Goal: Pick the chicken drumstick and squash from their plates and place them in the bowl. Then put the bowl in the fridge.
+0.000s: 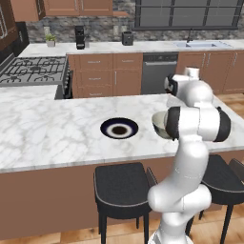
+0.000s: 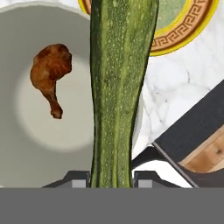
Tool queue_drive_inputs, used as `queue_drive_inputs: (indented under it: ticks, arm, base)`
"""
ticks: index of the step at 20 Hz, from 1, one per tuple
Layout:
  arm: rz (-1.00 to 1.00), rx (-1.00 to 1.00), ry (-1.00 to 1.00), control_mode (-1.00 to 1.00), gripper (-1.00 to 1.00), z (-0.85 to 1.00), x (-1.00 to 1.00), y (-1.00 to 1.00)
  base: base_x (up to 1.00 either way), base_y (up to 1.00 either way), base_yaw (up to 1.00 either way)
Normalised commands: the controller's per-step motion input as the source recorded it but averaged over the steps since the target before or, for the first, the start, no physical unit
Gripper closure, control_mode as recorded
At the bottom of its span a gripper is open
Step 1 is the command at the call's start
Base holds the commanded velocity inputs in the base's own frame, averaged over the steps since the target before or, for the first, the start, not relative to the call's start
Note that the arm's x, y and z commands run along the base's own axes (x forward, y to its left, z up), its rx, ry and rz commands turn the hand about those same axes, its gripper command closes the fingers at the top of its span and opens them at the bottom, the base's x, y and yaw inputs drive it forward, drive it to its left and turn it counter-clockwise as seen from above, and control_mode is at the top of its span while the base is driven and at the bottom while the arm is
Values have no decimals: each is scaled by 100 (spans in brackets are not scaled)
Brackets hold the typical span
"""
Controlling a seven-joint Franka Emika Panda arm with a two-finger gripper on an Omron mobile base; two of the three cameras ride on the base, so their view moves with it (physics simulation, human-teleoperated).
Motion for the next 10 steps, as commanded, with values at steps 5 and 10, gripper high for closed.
queue_drive_inputs:
  ticks: [5, 10]
  arm:
    - [-10, 8, 0, -100, 100, -26, 14, 35]
    - [-6, 3, 0, -100, 100, -32, 27, 23]
  base:
    - [0, 0, 0]
    - [0, 0, 0]
